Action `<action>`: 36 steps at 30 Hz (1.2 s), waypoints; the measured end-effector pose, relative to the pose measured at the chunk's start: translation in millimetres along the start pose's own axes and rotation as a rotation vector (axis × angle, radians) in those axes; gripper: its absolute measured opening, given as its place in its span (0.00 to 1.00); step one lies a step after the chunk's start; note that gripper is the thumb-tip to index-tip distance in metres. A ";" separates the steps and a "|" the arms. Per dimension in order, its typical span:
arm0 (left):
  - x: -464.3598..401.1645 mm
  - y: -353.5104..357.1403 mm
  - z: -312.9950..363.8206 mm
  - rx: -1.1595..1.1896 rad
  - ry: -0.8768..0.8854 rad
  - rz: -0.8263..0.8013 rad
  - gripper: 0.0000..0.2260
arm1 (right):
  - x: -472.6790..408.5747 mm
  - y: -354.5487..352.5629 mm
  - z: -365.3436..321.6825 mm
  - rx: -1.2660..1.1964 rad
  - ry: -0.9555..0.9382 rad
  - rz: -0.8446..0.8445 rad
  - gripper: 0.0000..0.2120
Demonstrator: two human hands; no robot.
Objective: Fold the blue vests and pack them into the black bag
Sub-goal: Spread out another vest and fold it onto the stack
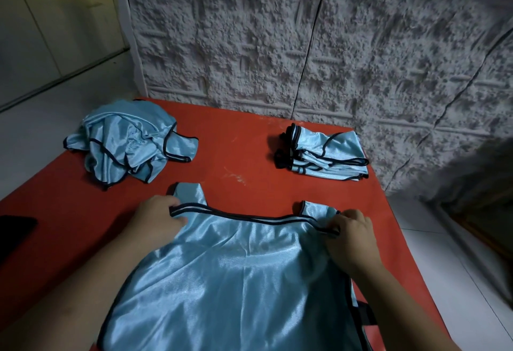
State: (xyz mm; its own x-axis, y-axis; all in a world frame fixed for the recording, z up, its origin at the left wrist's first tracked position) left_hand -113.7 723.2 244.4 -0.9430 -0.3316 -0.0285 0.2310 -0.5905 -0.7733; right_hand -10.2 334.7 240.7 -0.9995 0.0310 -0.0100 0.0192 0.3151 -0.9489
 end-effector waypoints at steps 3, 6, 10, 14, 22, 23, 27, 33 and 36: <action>-2.3 -8.9 -0.2 0.164 0.025 -0.017 0.06 | 0.7 -7.4 -5.0 -0.230 0.032 -0.100 0.08; -5.5 -9.3 -10.2 0.164 -0.009 -0.102 0.06 | 1.2 0.6 -2.9 -0.330 0.135 -0.240 0.12; -6.0 -9.1 -13.5 0.148 -0.010 -0.087 0.06 | -3.4 -5.2 0.5 -0.392 0.176 -0.187 0.15; -4.4 -23.5 -0.9 0.288 0.044 -0.060 0.07 | -3.7 -22.6 2.3 -0.636 0.221 -0.283 0.12; -44.1 -40.3 8.9 0.421 0.018 0.151 0.04 | -43.2 -33.4 0.9 -0.758 0.255 -0.025 0.09; -50.5 -39.3 9.3 0.403 0.021 0.191 0.03 | -48.1 -32.4 -0.2 -0.701 0.247 0.028 0.09; -64.4 -25.2 -0.4 0.087 -0.038 0.187 0.17 | -52.6 -27.9 -11.5 -0.347 0.197 0.065 0.28; -9.3 7.0 48.1 -0.378 0.206 0.187 0.14 | 1.5 -4.4 -52.6 -0.250 -0.270 -0.004 0.29; 22.5 55.4 44.4 -0.522 -0.022 -0.221 0.28 | 22.7 37.9 -60.2 -0.087 -0.362 -0.235 0.32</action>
State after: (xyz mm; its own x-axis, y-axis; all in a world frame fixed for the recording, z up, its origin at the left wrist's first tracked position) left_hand -111.5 650.4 229.0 -0.9490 -0.2599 0.1787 -0.1260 -0.2072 -0.9702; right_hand -30.6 404.4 223.5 -0.9214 -0.3805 0.0787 -0.2233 0.3527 -0.9087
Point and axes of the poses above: each hand's wrist, its own x-axis away from the middle knuckle, its own y-axis out of the palm, z = x × y, the point moved 5 cm from there along -x, towards the middle knuckle, and after that the axes turned 9 degrees about y, right-handed, at the moved point
